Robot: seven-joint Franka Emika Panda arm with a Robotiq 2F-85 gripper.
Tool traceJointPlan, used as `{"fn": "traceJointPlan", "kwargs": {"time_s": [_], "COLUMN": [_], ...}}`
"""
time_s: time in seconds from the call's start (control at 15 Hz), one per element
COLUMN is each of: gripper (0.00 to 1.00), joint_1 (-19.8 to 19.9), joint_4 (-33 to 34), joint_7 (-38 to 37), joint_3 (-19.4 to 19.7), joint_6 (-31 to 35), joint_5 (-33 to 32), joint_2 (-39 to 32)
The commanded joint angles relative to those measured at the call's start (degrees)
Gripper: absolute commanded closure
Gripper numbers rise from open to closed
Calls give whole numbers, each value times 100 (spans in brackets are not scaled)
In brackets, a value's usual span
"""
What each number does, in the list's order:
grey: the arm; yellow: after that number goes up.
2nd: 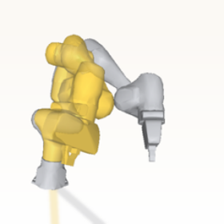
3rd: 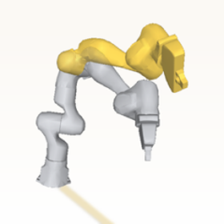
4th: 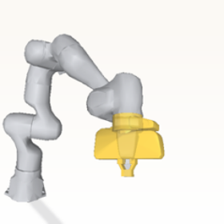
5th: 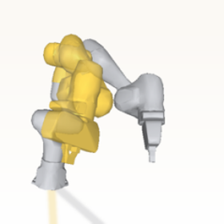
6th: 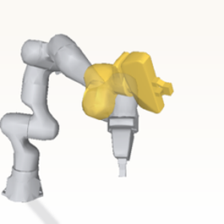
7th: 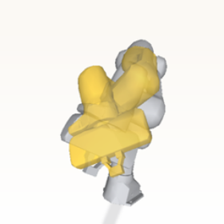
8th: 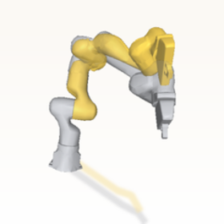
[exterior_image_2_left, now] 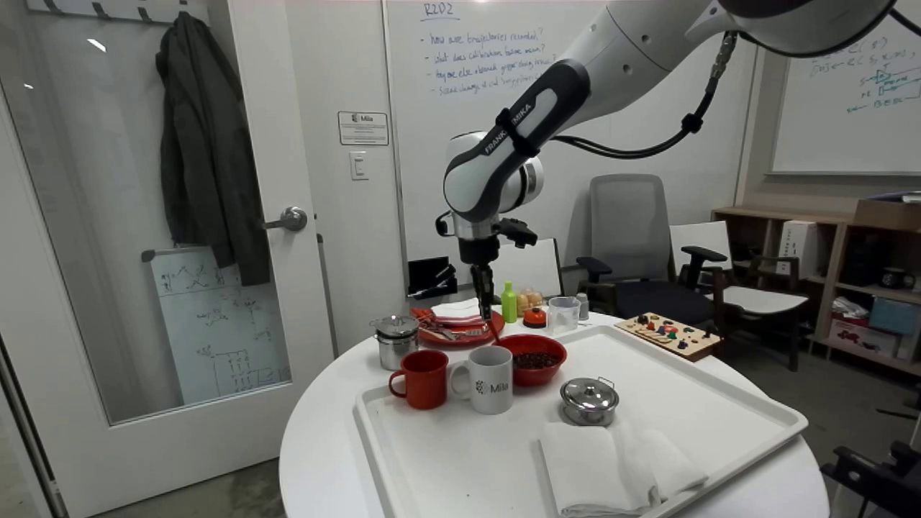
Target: Use the spoon to stir the contents in the red bowl
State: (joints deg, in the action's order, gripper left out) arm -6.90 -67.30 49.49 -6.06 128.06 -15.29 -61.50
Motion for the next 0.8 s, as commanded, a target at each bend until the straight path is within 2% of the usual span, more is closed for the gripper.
{"fn": "traceJointPlan", "kwargs": {"time_s": [0.0, 0.73], "gripper": [86, 86], "joint_1": [14, 123], "joint_4": [-155, -774], "joint_7": [-12, -359], "joint_3": [-15, 41], "joint_6": [-48, -10], "joint_5": [27, 46], "joint_2": [61, 442]}}
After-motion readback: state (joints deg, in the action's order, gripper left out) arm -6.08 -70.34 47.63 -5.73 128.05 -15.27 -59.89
